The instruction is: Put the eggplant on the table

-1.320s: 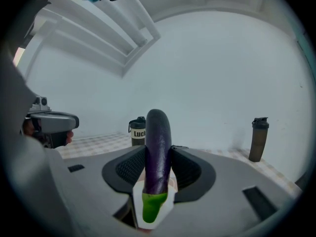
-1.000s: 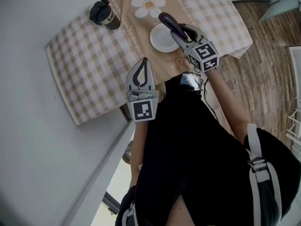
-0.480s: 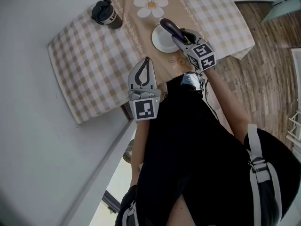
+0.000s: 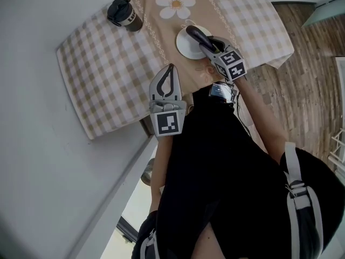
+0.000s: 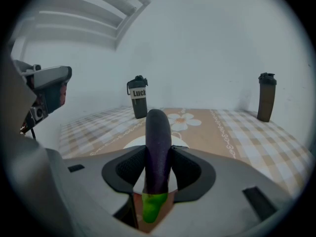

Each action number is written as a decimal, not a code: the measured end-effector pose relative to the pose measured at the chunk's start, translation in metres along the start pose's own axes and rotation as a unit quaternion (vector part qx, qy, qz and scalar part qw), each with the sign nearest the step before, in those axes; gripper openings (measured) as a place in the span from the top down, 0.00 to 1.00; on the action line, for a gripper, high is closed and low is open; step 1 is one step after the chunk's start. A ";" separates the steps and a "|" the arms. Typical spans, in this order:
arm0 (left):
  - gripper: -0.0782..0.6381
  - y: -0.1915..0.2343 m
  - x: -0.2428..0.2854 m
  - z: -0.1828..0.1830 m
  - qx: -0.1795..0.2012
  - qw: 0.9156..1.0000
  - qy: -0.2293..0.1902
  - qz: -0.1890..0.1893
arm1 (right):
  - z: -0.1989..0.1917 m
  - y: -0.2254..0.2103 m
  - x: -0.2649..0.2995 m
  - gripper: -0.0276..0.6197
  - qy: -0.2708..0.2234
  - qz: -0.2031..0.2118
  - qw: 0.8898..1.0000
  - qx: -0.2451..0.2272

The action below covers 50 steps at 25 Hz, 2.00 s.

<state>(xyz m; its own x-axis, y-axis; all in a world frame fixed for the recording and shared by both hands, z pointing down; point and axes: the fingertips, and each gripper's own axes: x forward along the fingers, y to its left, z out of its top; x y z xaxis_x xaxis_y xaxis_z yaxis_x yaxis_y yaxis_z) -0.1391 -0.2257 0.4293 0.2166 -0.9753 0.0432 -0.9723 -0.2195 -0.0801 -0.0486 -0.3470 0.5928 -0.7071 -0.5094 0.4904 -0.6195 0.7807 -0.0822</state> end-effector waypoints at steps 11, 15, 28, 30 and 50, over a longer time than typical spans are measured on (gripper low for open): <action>0.91 0.032 -0.015 0.039 -0.031 0.999 -0.015 0.002 | 0.034 0.014 -0.009 0.69 0.039 -0.028 0.999 -0.020; 0.91 0.007 -0.002 0.007 -0.001 1.000 -0.005 0.004 | -0.008 -0.005 0.005 0.69 0.031 -0.016 0.999 -0.003; 0.91 0.015 -0.005 0.001 0.000 1.000 0.004 0.016 | -0.014 0.001 0.019 0.69 0.034 -0.005 0.999 -0.010; 0.90 0.014 -0.005 -0.001 -0.001 1.000 0.003 0.015 | -0.017 0.001 0.020 0.69 0.036 -0.006 0.999 -0.008; 0.91 0.012 -0.010 0.003 -0.007 1.000 -0.004 0.015 | -0.015 0.004 0.011 0.69 0.040 -0.009 0.999 -0.017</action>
<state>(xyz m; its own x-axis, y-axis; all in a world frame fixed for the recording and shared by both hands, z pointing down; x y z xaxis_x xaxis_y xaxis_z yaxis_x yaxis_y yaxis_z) -0.1530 -0.2185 0.4248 0.1885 -0.9815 0.0333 -0.9795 -0.1904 -0.0665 -0.0535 -0.3444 0.6112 -0.6652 -0.4948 0.5592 -0.6193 0.7839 -0.0431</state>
